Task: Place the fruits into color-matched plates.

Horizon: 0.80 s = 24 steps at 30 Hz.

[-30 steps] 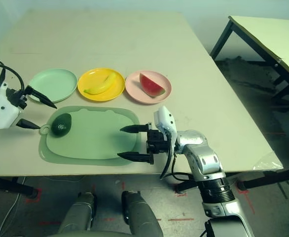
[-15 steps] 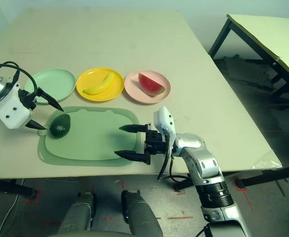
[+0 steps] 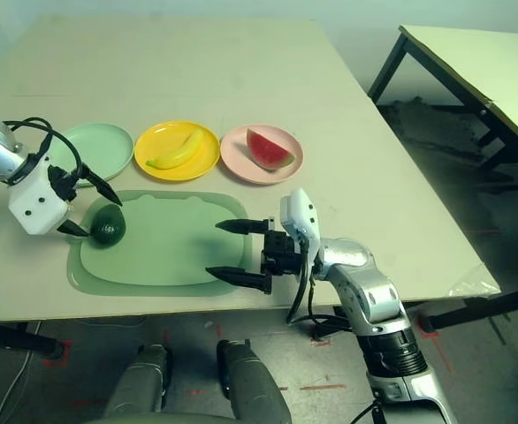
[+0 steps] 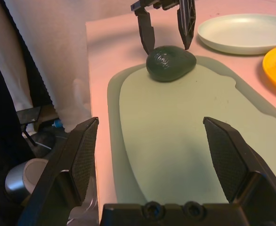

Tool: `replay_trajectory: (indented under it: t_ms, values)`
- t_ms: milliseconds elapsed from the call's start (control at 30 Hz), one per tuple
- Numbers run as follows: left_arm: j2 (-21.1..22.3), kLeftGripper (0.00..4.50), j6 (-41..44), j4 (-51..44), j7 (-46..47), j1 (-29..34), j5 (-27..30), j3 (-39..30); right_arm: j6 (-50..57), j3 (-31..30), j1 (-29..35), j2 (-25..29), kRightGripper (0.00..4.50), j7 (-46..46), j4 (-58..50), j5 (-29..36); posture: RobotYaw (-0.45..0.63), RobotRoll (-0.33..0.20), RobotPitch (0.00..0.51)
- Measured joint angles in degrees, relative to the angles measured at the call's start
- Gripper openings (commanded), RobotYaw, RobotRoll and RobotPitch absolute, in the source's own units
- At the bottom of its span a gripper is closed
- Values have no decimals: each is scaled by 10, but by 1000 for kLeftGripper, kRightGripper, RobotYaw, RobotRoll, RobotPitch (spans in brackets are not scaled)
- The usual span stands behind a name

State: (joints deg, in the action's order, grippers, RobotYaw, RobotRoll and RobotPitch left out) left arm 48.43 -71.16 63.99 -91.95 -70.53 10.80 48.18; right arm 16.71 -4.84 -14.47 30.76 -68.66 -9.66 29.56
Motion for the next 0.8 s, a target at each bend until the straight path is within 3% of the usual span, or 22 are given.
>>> replay_trajectory:
  t_ms: [800]
  values:
    - [-15,4500,42,10,0,18,-10,-8,-1,13,15,36,4473,-15,-9,7,-176,0,158]
